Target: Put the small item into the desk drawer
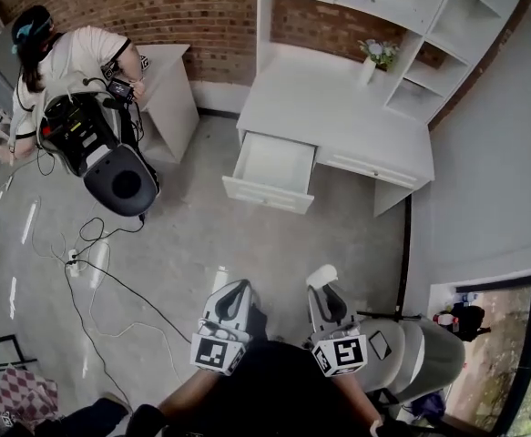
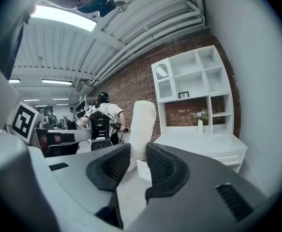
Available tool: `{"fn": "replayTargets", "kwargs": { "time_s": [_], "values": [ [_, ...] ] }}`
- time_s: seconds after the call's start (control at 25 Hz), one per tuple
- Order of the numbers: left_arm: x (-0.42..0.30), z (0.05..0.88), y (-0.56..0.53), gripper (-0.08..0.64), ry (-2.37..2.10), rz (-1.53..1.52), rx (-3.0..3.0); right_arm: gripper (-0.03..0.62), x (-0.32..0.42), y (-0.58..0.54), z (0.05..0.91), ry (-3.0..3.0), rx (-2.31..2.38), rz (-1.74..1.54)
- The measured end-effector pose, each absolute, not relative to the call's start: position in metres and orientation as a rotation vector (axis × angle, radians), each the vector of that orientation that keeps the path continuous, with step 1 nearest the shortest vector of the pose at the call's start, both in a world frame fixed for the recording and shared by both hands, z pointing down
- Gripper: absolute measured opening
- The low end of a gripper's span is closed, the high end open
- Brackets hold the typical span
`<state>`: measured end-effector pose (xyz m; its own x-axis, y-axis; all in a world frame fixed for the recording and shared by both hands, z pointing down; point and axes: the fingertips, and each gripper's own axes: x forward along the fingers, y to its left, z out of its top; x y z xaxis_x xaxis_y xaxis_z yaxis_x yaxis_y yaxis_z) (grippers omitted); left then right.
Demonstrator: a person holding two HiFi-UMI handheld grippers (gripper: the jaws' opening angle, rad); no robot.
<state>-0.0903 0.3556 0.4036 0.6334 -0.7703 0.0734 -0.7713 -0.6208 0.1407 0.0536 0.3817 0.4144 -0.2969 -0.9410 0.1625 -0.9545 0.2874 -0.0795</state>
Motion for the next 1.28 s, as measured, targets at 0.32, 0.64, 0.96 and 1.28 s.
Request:
{"fn": "replayTargets", "kwargs": {
  "time_s": [0.32, 0.64, 0.96, 1.28],
  "values": [
    [-0.108, 0.405, 0.277, 0.025, -1.223, 0.005, 2.706, 0.121, 0.032, 0.308, 0.411, -2.411, 1.821, 0.234],
    [-0.115, 0.405, 0.219, 0.025, -1.248, 0.005, 2.656, 0.121, 0.033, 0.243, 0.409, -2.421, 1.789, 0.236],
    [-0.082, 0.399, 0.156, 0.025, -1.382, -0.029, 2.590, 0.121, 0.068, 0.165, 0.411, -2.520, 1.680, 0.224],
    [-0.040, 0.379, 0.080, 0.025, -1.500, -0.079, 2.568, 0.121, 0.102, 0.068, 0.396, -2.634, 1.553, 0.181]
  ]
}}
